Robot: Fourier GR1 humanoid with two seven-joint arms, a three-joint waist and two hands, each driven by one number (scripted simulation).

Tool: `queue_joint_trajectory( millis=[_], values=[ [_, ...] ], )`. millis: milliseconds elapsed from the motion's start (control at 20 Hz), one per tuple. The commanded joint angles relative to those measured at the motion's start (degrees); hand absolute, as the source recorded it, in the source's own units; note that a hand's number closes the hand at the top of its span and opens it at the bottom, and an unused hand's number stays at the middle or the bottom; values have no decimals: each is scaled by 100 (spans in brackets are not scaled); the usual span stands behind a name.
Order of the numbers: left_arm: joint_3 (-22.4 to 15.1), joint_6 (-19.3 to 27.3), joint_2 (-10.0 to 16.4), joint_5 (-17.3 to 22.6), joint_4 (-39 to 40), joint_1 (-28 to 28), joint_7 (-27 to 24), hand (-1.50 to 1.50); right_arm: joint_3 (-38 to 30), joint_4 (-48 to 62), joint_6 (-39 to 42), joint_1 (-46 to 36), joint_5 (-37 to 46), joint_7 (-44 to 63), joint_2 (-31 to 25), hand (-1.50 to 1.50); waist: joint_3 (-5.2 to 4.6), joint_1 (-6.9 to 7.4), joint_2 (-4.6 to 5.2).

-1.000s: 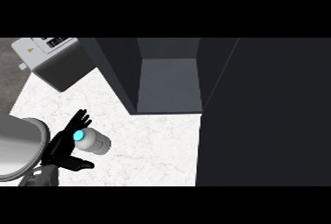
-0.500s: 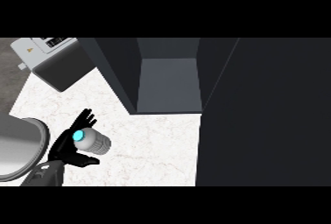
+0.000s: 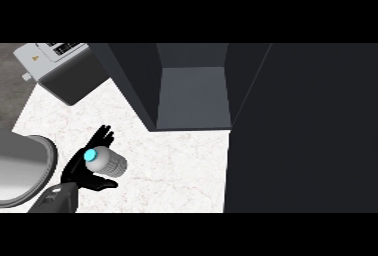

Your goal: Pick up the bottled water, place it into the cabinet and close the cabinet

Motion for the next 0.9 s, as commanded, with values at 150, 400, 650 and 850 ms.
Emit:
queue_joint_trajectory(
  millis=[150, 400, 650, 850],
  values=[
    [-22, -933, -229, 130, 150, -123, -139, -150, 229, 328, -109, -114, 243, -182, 195, -150, -38, 0, 19],
    [-60, -891, -215, 125, 184, -351, 15, -150, 186, 41, 47, 160, 63, -113, -17, -150, -41, -69, 24],
    [-363, -962, -332, -124, 6, -98, -409, 150, 35, 104, 84, 36, -78, -127, -57, -150, -42, -67, 28],
    [-394, -775, -816, -14, -137, -64, -271, 150, 138, 650, 71, 57, 233, -563, 60, -150, -32, 6, 2]
  ],
)
